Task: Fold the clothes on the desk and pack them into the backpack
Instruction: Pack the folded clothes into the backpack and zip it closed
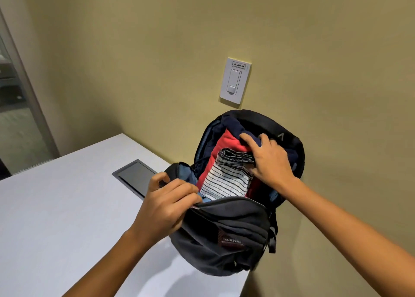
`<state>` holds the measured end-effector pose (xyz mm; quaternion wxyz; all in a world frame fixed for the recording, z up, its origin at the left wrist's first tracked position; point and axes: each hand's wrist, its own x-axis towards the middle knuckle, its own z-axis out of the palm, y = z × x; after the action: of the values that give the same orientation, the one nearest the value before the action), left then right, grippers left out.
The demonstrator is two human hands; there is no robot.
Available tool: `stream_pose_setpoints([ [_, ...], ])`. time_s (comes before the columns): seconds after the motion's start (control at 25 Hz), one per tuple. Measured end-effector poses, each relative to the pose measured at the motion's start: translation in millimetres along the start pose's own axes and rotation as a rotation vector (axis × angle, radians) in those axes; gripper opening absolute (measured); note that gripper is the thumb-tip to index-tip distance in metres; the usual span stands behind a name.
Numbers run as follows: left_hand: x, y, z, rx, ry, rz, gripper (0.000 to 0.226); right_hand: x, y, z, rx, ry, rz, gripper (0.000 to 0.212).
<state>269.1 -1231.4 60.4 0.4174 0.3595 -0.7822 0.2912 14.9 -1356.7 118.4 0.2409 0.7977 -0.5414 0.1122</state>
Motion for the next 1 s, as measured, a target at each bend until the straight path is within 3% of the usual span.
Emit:
stream_pose_setpoints([
  [0.2,14.4,-3.6,8.5,-0.039,-0.018,-0.044,0.017,-22.0,1.7,13.2,-0.114,0.005,-0.106,0.103],
  [0.32,22.8,-0.2,12.3,-0.075,-0.032,-0.043,0.018,-21.1,12.7,14.2,-0.075,-0.005,-0.052,0.110],
  [0.48,32.1,0.9,14.0,-0.092,-0.063,-0.040,0.014,-14.2,10.1,2.8,0.106,0.010,-0.037,0.100],
  [0.76,51.8,2.3,20.8,-0.100,-0.065,-0.028,0.015,14.7,-12.4,-3.0,0.112,-0.062,-0.033,0.117],
  [1.0,45.5,7.8,21.9,-0.117,-0.033,0.009,0.022,-7.7,-22.8,7.7,-0.027,0.008,-0.233,0.116],
])
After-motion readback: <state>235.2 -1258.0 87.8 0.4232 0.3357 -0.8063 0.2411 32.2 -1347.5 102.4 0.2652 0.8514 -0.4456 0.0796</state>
